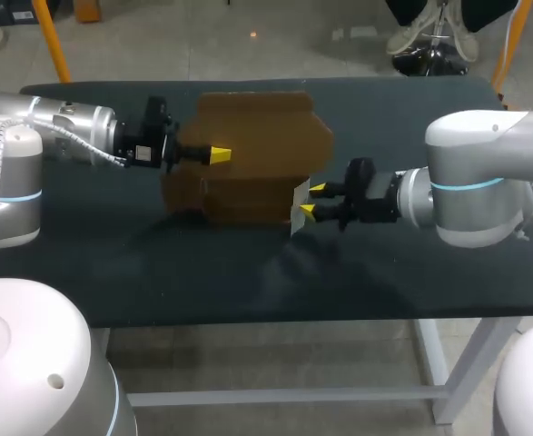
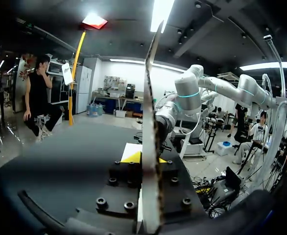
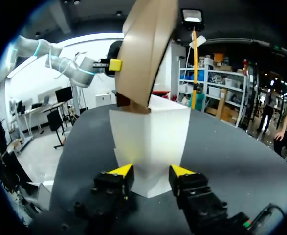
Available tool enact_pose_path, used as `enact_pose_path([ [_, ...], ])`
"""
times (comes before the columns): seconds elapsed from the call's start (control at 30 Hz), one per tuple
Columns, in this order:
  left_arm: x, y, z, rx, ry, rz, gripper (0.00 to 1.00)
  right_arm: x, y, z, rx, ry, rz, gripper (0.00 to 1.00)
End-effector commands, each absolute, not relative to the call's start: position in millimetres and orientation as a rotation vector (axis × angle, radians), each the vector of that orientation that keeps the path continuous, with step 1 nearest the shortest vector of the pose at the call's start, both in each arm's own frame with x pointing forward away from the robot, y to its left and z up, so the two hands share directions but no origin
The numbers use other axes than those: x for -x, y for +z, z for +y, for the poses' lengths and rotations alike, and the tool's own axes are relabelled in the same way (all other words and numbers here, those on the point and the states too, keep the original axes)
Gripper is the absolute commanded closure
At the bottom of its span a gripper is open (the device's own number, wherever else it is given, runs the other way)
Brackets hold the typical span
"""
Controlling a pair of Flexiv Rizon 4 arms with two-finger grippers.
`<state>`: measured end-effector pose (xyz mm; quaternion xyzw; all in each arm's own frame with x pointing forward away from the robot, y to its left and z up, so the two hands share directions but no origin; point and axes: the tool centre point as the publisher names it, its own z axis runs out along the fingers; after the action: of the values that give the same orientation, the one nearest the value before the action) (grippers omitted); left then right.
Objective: Assemble the packaging by folding the flat box into shape, placing the metal phone stand inside, and closing the box properly
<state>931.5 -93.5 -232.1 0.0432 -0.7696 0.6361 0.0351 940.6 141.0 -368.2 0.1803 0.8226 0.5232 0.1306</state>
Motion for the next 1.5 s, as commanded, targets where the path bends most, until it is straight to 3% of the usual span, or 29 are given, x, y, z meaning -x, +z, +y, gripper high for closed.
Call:
enact_pose_path([
  [0.03,-932,-235,-94,-0.130,1.955,-2.363,1.00,-938,-373,150,-0.572,1.490,2.320,0.49],
  [0.5,-932,-235,-94,-0.130,1.955,-2.363,1.00,-936,-373,155,-0.758,1.426,2.163,0.47],
  [1.5,-932,-235,-94,-0.130,1.955,-2.363,1.00,-961,-377,164,-1.122,1.209,1.915,0.54],
])
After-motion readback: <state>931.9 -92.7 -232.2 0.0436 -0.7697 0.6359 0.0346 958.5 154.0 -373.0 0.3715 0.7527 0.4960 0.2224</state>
